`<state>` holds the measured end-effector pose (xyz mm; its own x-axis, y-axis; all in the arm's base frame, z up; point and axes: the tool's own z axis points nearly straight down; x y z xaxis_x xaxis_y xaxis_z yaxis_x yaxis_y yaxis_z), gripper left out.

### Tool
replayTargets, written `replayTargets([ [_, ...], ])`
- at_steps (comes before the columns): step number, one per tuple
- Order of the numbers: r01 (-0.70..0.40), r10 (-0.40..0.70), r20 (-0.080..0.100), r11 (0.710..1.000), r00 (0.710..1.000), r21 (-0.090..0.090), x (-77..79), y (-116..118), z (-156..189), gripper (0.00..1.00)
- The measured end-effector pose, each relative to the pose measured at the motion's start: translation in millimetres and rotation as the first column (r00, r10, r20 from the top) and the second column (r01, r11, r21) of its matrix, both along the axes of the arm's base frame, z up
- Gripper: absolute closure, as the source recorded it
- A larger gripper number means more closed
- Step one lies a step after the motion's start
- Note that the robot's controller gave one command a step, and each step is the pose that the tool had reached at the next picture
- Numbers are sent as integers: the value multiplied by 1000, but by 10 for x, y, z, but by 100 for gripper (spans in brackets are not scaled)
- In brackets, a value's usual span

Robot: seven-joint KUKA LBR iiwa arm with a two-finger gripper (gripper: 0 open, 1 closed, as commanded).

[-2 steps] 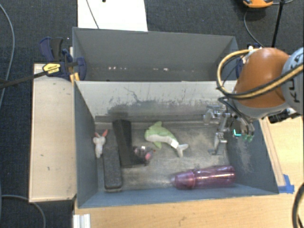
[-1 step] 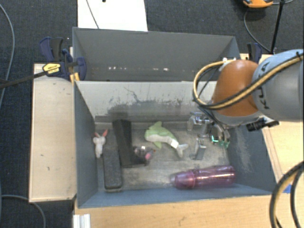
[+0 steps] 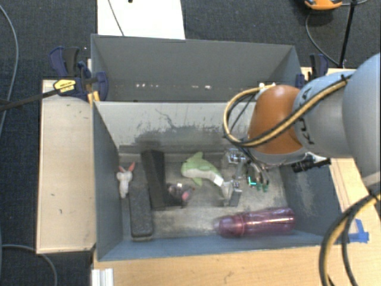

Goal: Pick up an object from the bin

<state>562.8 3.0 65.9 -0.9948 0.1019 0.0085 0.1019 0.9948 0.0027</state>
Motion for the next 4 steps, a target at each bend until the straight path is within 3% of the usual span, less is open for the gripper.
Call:
replayTargets([
  [1, 8, -8, 2, 1000, 1000, -4, 2, 179, 431, 0],
  [2, -67, 67, 6, 998, 998, 1, 261, 223, 879, 0],
  [3, -97, 97, 12, 995, 995, -3, 195, 686, 575, 0],
  [4, -113, 113, -7, 994, 994, 1, 106, 818, 775, 0],
])
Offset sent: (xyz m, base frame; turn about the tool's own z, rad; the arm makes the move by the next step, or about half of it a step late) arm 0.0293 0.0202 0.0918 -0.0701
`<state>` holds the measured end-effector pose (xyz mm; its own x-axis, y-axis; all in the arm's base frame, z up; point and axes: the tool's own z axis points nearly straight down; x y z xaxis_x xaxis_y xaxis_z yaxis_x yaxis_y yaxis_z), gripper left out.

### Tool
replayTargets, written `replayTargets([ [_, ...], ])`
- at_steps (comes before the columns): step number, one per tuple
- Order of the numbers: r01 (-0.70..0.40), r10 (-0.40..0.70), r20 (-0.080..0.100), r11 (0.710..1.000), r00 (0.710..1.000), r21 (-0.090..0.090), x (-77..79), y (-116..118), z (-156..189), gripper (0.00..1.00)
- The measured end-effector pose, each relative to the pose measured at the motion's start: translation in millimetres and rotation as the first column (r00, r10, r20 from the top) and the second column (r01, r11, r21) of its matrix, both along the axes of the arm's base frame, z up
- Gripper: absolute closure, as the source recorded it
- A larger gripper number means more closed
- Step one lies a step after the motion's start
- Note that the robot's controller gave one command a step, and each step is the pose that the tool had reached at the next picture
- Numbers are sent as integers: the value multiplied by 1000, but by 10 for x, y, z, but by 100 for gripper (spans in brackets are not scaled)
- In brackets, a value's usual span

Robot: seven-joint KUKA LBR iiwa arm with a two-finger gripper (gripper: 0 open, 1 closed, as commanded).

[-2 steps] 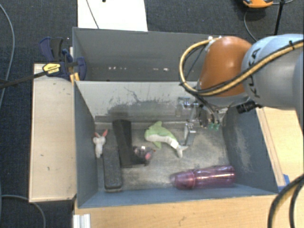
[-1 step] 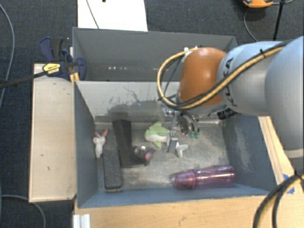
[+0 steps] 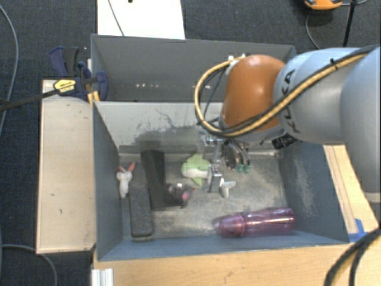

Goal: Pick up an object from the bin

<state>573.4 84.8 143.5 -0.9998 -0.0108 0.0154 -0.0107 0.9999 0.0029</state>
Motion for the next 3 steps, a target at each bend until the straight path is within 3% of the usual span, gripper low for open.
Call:
replayTargets([
  [1, 56, -56, 30, 998, 998, 2, 28, -188, -109, 0],
  [2, 112, -112, 19, 994, 994, 0, -56, -366, -761, 0],
  [3, 142, -142, 34, 990, 989, 5, 121, -207, -724, 100],
])
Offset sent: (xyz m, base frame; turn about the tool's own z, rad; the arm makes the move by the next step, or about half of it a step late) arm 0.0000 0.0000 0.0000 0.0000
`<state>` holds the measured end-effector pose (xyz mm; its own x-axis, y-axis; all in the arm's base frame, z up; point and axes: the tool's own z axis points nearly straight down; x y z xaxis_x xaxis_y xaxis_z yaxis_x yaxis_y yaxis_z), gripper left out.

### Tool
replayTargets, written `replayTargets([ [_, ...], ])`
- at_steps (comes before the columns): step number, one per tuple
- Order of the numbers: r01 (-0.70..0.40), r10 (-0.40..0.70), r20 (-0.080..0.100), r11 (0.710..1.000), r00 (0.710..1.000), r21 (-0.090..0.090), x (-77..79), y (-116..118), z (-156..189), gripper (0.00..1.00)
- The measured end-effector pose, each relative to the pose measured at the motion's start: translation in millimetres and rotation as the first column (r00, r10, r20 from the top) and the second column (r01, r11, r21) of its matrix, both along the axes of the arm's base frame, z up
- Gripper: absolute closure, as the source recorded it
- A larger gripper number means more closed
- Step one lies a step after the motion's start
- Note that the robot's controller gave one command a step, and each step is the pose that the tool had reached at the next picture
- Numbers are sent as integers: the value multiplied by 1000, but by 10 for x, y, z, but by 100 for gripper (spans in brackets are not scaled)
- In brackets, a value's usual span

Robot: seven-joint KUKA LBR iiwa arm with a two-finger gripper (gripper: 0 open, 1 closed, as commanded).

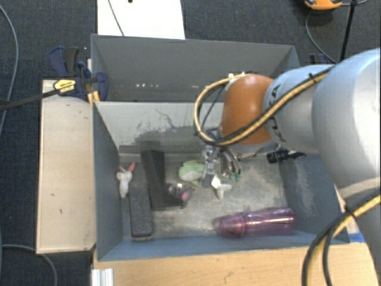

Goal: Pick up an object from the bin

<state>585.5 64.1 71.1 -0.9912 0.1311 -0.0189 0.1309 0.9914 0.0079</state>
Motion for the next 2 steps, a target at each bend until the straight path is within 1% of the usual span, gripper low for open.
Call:
replayTargets([
  [1, -1, 1, 0, 1000, 1000, 0, 0, 0, 0, 100],
  [2, -13, 13, 8, 1000, 1000, 1, 17, -5, 1690, 100],
])
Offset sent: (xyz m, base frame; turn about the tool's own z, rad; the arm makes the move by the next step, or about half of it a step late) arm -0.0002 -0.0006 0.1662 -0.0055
